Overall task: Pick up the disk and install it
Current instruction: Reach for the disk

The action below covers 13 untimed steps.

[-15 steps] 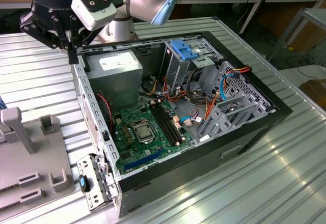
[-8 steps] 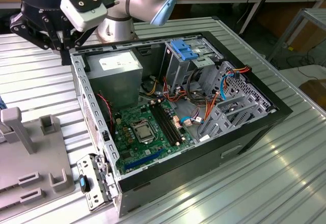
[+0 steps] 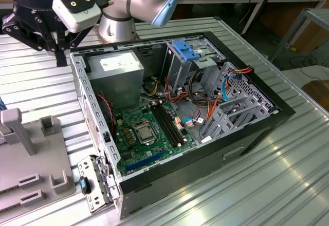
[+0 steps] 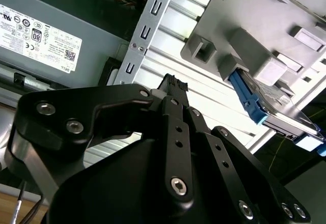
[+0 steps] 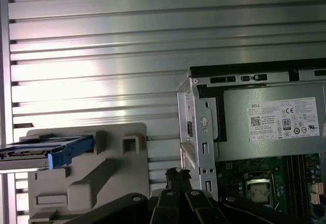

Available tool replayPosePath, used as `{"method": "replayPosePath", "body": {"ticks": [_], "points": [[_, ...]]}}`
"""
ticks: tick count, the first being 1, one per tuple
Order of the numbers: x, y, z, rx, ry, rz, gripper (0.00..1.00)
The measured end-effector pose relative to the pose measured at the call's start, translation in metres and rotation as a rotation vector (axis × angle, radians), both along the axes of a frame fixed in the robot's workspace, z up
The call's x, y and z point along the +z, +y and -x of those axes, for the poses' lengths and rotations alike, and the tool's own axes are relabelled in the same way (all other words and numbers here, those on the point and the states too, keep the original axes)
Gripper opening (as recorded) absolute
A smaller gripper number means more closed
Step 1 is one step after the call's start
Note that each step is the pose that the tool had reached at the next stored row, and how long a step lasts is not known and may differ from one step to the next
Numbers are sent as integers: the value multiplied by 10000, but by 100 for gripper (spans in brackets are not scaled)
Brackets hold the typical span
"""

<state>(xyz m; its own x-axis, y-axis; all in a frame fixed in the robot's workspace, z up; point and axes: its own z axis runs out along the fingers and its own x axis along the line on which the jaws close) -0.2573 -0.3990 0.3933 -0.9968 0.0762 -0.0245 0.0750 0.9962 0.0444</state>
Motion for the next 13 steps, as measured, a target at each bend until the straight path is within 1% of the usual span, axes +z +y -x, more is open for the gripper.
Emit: {"method": "replayPosePath", "body": {"ticks": [4,6,11,13], "points": [[0,0,46,0,0,0,11],[0,0,92,-1,0,-1,11],[0,1,161,-1,0,0,11],[0,5,207,0,1,1,11]]}}
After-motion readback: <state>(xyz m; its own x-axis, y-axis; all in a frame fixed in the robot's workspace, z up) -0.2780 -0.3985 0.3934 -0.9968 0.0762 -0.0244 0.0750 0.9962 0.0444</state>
